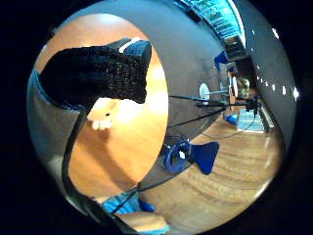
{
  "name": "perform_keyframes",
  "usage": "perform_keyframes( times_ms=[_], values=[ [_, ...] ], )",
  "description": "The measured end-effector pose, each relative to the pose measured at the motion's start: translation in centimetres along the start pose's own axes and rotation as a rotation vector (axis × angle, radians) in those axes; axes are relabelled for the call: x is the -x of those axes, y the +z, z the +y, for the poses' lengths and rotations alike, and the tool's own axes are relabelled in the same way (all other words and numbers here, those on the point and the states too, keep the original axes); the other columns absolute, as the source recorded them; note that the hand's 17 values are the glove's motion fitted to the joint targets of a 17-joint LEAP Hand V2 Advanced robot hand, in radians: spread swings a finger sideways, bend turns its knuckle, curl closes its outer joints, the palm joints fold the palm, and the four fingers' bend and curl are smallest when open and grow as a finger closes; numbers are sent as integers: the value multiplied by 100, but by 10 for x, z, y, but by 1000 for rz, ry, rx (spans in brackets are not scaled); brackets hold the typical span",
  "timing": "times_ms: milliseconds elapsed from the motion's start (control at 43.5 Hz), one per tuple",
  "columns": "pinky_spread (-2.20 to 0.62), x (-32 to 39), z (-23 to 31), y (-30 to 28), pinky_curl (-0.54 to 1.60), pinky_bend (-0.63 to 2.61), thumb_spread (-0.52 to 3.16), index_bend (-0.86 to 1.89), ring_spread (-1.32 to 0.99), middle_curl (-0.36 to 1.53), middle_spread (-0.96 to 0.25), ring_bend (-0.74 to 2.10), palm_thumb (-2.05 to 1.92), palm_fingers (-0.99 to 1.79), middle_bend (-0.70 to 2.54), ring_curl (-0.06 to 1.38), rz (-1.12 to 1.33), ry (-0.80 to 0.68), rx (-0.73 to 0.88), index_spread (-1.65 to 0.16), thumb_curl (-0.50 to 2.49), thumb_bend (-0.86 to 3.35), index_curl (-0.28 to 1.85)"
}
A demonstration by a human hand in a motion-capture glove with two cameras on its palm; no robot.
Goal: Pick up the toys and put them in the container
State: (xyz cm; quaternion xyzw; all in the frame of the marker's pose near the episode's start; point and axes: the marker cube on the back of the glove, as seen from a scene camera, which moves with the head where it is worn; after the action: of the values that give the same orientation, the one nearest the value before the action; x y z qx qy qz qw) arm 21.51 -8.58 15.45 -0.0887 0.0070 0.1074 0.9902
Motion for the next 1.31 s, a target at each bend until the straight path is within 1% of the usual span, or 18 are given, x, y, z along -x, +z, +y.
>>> perform_keyframes(
  times_ms=[46,138,161,253,483,552,644,735,873,965,988,1011,1103,1126,1195,1218,1264,1310],
  values=[
    [6,-14,-3,17,35,143,108,5,9,37,9,42,-3,-25,14,24,64,-12,23,-28,26,-4,12],
    [6,-17,-16,45,35,143,107,5,9,35,9,40,-4,-25,14,24,8,109,57,-28,26,-4,11],
    [6,-19,-17,52,35,143,107,5,9,35,9,40,-4,-25,14,24,22,116,66,-28,26,-4,11],
    [6,-30,-18,75,35,144,106,4,9,34,9,39,-3,-25,14,25,87,42,106,-28,26,-4,10],
    [6,-22,-29,123,35,144,105,4,9,31,8,39,-3,-25,14,26,25,110,192,-28,26,-4,9],
    [6,-15,-30,134,35,145,104,4,9,30,8,37,-3,-27,13,25,-40,87,238,-28,26,-4,9],
    [6,-10,-30,145,35,147,103,4,9,28,9,34,-1,-31,10,25,-20,75,271,-28,27,-3,9],
    [6,-9,-29,156,35,148,103,4,9,26,9,32,0,-31,10,25,-20,79,271,-28,27,-2,8],
    [6,-10,-25,162,35,148,104,6,10,24,10,29,4,-30,10,25,-67,126,208,-28,29,-1,9],
    [4,-9,-23,161,34,143,105,7,9,21,10,46,8,-18,8,30,-75,136,190,-29,29,0,10],
    [1,-9,-23,161,33,138,107,5,8,22,10,61,11,-3,12,34,-81,135,184,-30,30,1,9],
    [0,-8,-22,160,33,137,108,6,8,22,10,65,13,-3,13,34,-89,134,176,-30,30,2,9],
    [-11,-7,-22,159,31,131,117,13,-1,25,7,84,27,22,23,39,-136,149,128,-32,32,9,10],
    [-13,-7,-21,158,30,130,118,13,-3,25,7,86,28,24,24,39,-151,152,113,-32,33,10,10],
    [-22,-7,-21,157,30,126,126,19,-12,28,2,97,39,50,30,42,-174,156,59,-32,35,17,12],
    [-23,-7,-21,157,29,126,129,18,-15,28,0,98,41,52,30,42,-174,157,37,-32,36,18,12],
    [-27,-7,-21,157,31,127,133,19,-20,30,-4,106,50,69,34,45,-172,160,-11,-32,38,24,13],
    [-30,-7,-21,157,32,128,133,18,-24,31,-8,110,54,75,36,47,-170,162,-58,-32,40,26,14]
  ],
)
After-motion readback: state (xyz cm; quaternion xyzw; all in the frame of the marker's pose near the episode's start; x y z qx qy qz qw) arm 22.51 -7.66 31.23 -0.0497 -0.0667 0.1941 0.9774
